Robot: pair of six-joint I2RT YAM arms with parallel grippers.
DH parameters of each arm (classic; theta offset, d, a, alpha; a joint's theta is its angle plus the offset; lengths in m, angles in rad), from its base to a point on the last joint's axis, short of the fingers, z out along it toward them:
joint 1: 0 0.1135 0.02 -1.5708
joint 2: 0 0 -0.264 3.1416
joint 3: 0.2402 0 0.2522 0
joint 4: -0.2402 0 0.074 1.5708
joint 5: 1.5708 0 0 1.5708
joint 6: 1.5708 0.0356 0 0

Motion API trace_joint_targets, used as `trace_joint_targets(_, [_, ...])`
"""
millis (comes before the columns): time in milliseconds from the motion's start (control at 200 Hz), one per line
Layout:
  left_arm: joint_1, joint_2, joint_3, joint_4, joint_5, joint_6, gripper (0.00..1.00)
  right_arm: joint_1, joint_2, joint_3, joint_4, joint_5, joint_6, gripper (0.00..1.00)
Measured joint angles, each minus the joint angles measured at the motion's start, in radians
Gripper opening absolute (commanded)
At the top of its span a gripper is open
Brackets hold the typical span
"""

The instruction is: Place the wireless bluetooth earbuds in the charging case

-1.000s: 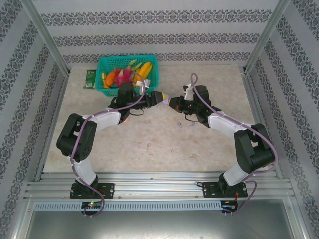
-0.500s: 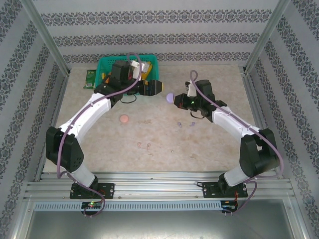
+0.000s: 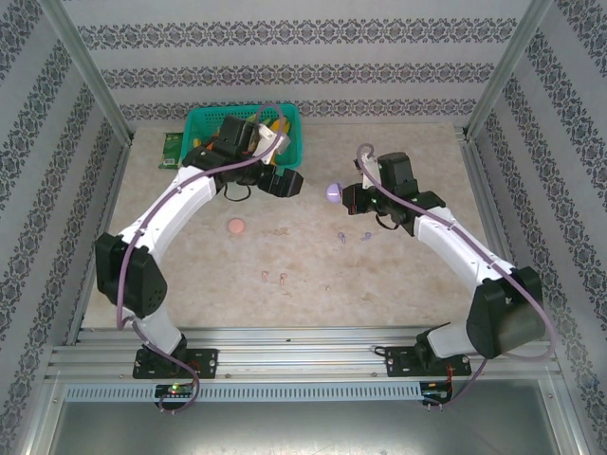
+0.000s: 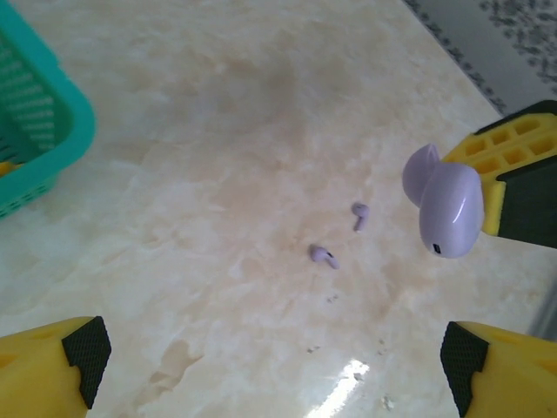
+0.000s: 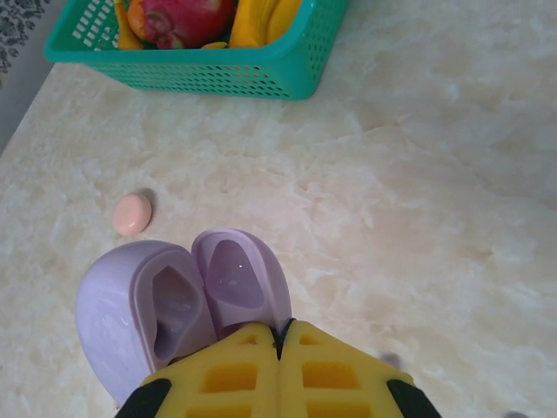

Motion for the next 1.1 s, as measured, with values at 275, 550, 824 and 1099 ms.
trace_joint_targets(275, [0.0, 0.133, 0.121, -0.212, 0.208, 0.161, 0.83, 0.008, -0.009, -0.022, 0.0, -0.02, -0.137, 0.0])
trace_joint_targets(550, [0.0, 0.267, 0.189, -0.309, 0.346, 0.228, 0.69, 0.044, 0.094, -0.008, 0.011, -0.051, -0.184, 0.0])
trace_joint_targets(824, [0.0, 0.398, 0.337, -0.383, 0.413, 0.27, 0.55, 0.087, 0.158, 0.059, 0.011, -0.05, -0.204, 0.0])
trace_joint_targets(1099, [0.0, 0.414, 0.349, -0.44, 0.468, 0.306, 0.49, 0.092, 0.184, 0.086, 0.014, -0.05, -0.212, 0.0])
